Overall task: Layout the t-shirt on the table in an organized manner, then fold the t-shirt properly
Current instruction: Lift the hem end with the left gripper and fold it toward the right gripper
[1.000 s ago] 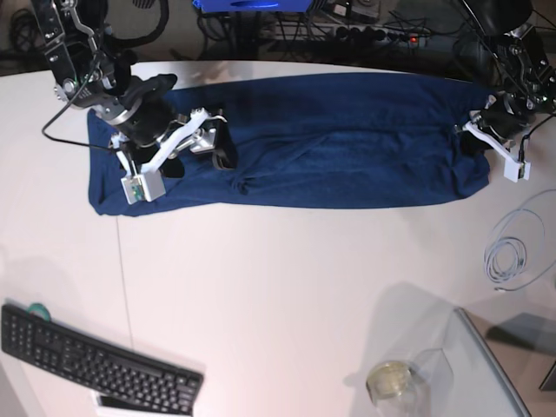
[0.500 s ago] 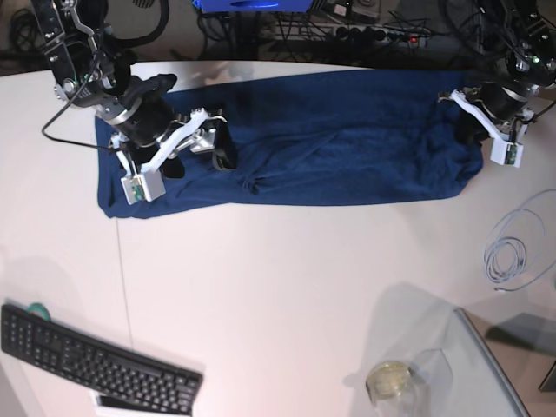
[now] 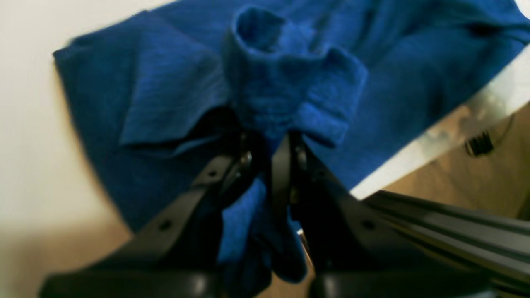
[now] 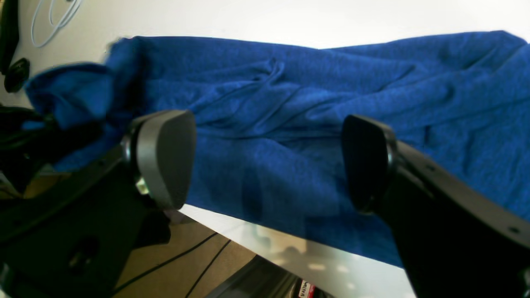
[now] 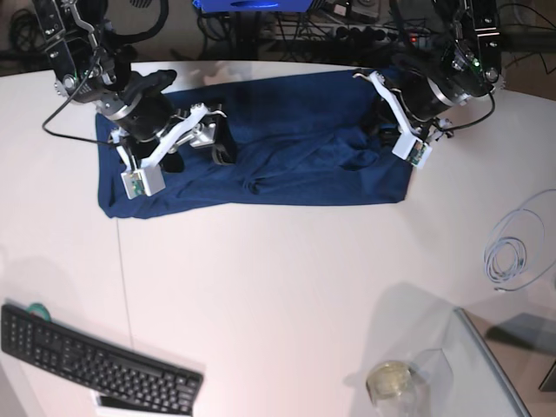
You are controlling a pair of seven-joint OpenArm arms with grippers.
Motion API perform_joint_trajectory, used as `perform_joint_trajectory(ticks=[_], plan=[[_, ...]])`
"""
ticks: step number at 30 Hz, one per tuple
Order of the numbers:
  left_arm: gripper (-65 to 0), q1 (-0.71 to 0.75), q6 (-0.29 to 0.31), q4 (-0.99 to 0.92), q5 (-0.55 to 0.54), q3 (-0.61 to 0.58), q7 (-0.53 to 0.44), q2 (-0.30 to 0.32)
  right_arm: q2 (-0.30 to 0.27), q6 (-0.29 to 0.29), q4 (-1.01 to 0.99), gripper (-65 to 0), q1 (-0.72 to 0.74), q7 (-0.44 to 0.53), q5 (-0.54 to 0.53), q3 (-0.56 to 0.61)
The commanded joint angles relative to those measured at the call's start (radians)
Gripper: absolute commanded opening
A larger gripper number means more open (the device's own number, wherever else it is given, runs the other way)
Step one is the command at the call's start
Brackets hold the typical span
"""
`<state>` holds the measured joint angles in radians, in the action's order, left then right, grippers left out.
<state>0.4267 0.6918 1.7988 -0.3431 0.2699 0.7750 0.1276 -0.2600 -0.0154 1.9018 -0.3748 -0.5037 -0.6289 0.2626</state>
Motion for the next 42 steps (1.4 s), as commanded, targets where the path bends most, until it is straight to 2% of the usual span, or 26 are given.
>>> perform_joint_trajectory(ticks=[1,5,8,19,28,42], plan=[[-65.0,-0.007,0.006,0.019,-0.017,-0.024,-0.025,0.008,-0.003,0.012,0.018,-13.4,0.006,0.020,-0.010,-0.004],[-65.0,-0.041,-0.079,0.017,-0.018,-0.117,-0.027,0.008,-0.003,0.012,0.020,-13.4,0.006,0.020,-0.010,-0.004],[-65.0,-0.056,-0.108,0.017,-0.018,-0.160,-0.029,0.008,-0.003,0.012,0.020,-13.4,0.006,0.020,-0.010,-0.004],[-65.0,-0.110,-0.108,0.012,-0.009,-0.174,-0.022,-0.061,-0.003,0.012,0.020,-13.4,0.007,0.021,-0.010,-0.004],[-65.0,-0.113,-0.110,0.002,-0.009,-0.231,-0.022,-0.059,-0.005,0.012,0.020,-13.4,0.012,0.021,-0.010,-0.004],[-65.0,-0.131,-0.110,-0.029,-0.017,-0.252,-0.022,-0.059,-0.002,0.012,0.020,-13.4,0.009,0.021,-0.010,-0.004]])
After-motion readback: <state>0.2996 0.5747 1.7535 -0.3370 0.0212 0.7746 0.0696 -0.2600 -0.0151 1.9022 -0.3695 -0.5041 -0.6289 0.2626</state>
